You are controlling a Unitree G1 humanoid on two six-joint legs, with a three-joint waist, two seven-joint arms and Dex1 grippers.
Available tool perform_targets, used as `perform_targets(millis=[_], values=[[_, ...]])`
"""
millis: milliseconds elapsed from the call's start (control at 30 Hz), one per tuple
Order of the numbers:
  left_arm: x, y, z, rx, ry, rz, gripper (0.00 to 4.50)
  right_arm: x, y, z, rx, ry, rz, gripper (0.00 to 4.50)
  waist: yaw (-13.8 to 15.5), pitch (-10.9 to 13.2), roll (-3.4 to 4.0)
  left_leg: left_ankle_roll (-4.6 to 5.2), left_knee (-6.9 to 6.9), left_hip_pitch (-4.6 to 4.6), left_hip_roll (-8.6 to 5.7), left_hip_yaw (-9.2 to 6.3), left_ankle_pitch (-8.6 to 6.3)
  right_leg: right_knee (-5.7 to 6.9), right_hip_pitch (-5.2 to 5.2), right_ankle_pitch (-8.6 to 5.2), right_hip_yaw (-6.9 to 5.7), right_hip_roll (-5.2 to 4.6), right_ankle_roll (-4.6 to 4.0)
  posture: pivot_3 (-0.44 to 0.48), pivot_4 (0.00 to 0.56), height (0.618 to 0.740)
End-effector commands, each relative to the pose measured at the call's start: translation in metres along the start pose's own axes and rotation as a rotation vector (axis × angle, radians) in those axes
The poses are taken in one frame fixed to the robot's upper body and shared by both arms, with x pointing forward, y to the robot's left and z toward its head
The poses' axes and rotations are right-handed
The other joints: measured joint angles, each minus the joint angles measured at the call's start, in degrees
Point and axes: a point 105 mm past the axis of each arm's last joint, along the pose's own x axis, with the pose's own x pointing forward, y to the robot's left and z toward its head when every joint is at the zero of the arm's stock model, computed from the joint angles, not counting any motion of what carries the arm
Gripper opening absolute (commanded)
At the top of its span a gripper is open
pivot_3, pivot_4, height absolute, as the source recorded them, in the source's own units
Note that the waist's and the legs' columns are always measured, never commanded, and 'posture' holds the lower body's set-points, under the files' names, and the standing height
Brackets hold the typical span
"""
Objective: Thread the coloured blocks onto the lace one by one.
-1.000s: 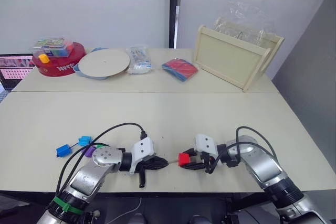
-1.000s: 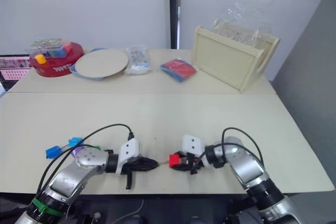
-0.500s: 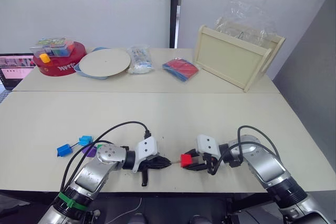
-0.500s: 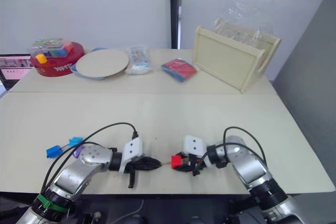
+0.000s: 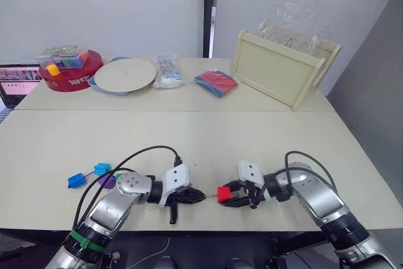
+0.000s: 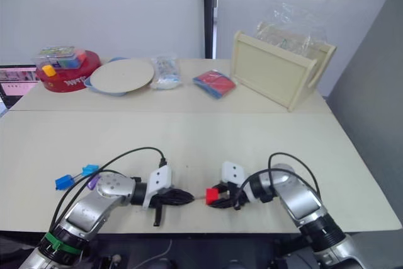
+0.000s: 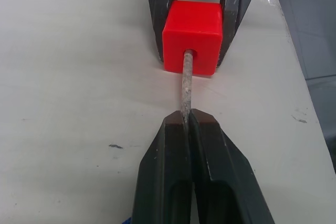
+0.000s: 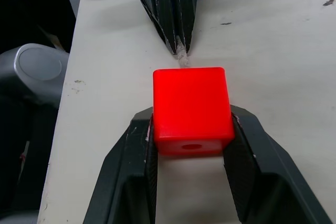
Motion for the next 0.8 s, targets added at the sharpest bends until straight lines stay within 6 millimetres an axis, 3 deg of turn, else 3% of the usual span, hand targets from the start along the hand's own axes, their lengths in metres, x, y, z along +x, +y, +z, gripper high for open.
perform_targets(millis=[33, 533, 800], values=[[-0.005, 0.005, 0.022, 0.057, -0.056, 0.022, 0.00, 0.010, 0.011, -0.003, 0.034, 0.008, 0.086, 1.17, -0.02, 0.00, 0.00, 0.00, 0.00, 0.00, 0.00, 0.00, 0.00, 0.00, 0.00, 0.00, 0.00, 0.00, 0.00, 0.000, 0.150, 0.740], [-0.015, -0.004, 0.031, 0.050, -0.062, 0.016, 0.00, 0.013, 0.002, -0.002, -0.031, 0.001, -0.006, 1.17, -0.87, 0.00, 0.00, 0.00, -0.02, 0.02, 0.03, -0.01, 0.00, 0.01, 0.00, 0.00, 0.00, 0.03, 0.00, 0.000, 0.150, 0.740], [-0.019, -0.009, 0.031, 0.044, -0.057, 0.000, 0.00, 0.018, 0.011, -0.003, -0.066, -0.018, 0.019, 1.17, -0.84, 0.00, 0.00, 0.00, -0.03, 0.02, 0.04, -0.01, 0.00, 0.02, 0.00, 0.00, -0.01, 0.04, 0.00, 0.000, 0.150, 0.740]])
